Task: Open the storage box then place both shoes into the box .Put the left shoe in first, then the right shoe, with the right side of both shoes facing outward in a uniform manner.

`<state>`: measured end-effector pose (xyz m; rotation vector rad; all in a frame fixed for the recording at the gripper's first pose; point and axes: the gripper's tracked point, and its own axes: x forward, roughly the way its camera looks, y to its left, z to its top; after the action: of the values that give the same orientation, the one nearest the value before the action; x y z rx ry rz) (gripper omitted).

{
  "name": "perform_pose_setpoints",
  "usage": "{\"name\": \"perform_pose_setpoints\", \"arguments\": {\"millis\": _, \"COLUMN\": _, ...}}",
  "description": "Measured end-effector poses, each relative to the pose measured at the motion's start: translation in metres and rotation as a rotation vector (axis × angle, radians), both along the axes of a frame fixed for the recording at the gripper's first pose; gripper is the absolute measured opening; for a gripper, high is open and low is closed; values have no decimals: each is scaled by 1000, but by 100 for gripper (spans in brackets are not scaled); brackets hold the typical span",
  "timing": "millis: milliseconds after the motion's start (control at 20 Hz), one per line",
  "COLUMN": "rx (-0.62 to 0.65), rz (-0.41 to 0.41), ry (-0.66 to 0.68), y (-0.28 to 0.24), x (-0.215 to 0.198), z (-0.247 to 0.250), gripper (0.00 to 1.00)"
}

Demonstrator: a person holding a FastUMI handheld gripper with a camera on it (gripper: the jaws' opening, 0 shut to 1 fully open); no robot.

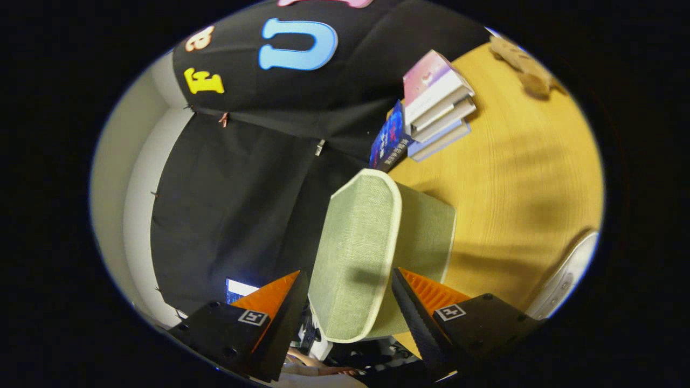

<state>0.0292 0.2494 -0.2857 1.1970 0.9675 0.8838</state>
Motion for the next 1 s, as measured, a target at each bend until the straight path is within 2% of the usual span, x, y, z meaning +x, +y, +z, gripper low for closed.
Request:
{"name": "perform_pose_setpoints", "arguments": {"millis": 150, "rx": 29, "rz": 32, "ry": 60, "y": 18, "x": -2, "z": -21, "gripper": 96}}
{"name": "perform_pose_setpoints", "arguments": {"millis": 400, "rx": 225, "rz": 42, "ry": 181, "y": 33, "x": -3, "z": -10, "gripper": 95}}
{"name": "perform_pose_setpoints", "arguments": {"millis": 500, "rx": 263, "rz": 30, "ry": 203, "y": 34, "x": 2, "z": -15, "gripper": 75}}
{"name": "perform_pose_setpoints", "arguments": {"millis": 600, "rx": 299, "rz": 29, "ry": 207, "y": 27, "x": 3, "z": -12, "gripper": 48}}
{"name": "perform_pose_setpoints", "arguments": {"millis": 650, "rx": 362, "rz": 10, "ry": 171, "y": 23, "x": 5, "z": 2, "gripper": 44}}
{"name": "perform_pose_setpoints", "arguments": {"millis": 750, "rx": 288, "rz": -19, "ry": 112, "y": 16, "x": 10, "z": 4, "gripper": 5}}
{"name": "perform_pose_setpoints", "arguments": {"millis": 1000, "rx": 235, "rz": -49, "ry": 81, "y": 10, "x": 10, "z": 53, "gripper": 5}}
